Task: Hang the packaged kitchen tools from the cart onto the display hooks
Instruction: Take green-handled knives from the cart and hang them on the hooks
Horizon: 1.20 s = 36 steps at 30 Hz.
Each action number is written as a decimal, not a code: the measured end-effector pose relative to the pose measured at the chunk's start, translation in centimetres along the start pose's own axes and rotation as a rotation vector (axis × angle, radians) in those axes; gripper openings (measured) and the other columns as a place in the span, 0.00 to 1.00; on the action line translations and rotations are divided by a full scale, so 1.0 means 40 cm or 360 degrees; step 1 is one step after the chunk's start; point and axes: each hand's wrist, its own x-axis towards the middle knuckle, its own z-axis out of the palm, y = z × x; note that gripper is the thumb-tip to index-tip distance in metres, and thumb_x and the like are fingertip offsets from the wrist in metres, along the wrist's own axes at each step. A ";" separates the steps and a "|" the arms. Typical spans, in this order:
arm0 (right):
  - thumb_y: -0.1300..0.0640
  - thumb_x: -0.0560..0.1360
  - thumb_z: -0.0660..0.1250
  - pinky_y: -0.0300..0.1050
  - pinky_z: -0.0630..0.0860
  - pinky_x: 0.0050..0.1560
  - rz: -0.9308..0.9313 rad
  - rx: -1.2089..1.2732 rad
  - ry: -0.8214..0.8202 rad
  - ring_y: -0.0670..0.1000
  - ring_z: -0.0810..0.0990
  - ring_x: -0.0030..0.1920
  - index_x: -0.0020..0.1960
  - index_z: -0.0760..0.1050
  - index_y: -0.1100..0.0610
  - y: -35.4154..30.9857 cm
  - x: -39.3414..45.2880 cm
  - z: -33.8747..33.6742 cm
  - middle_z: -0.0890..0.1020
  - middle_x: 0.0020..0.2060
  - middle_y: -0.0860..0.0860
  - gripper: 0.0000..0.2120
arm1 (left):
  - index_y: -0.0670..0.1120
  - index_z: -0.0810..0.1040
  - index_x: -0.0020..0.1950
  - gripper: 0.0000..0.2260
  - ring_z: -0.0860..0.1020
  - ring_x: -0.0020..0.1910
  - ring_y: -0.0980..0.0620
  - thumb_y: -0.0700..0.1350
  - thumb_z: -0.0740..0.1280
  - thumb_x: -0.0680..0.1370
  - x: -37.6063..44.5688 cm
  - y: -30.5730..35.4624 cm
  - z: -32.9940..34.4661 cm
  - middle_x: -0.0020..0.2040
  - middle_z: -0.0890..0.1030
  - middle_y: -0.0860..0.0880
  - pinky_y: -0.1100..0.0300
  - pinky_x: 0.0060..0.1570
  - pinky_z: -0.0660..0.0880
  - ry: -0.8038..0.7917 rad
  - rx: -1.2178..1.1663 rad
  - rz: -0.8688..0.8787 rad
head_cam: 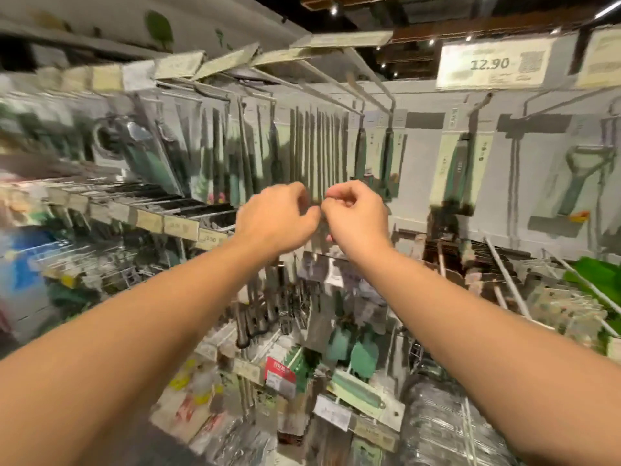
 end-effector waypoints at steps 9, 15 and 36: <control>0.57 0.74 0.72 0.38 0.77 0.53 -0.0211 0.0063 -0.0833 0.38 0.79 0.41 0.54 0.77 0.50 -0.001 -0.233 0.447 0.81 0.41 0.42 0.10 | 0.53 0.80 0.56 0.14 0.81 0.52 0.44 0.60 0.64 0.77 -0.393 -0.485 -0.165 0.51 0.82 0.50 0.51 0.47 0.77 0.0185 0.0247 -0.0655; 0.61 0.74 0.71 0.44 0.72 0.51 -0.0410 -0.0249 -0.1587 0.47 0.75 0.44 0.62 0.79 0.58 0.115 -0.527 0.682 0.78 0.46 0.48 0.16 | 0.52 0.78 0.63 0.19 0.82 0.57 0.40 0.60 0.65 0.77 -0.805 -0.717 -0.109 0.55 0.83 0.47 0.46 0.53 0.77 0.0015 0.0337 -0.1240; 0.52 0.79 0.68 0.43 0.76 0.48 0.0390 -0.1403 -0.2533 0.53 0.79 0.47 0.69 0.75 0.52 0.778 -1.127 1.053 0.80 0.53 0.53 0.18 | 0.45 0.66 0.80 0.28 0.81 0.45 0.42 0.54 0.66 0.82 -1.504 -1.011 0.417 0.47 0.82 0.39 0.55 0.36 0.71 -0.0775 -0.0634 -0.2204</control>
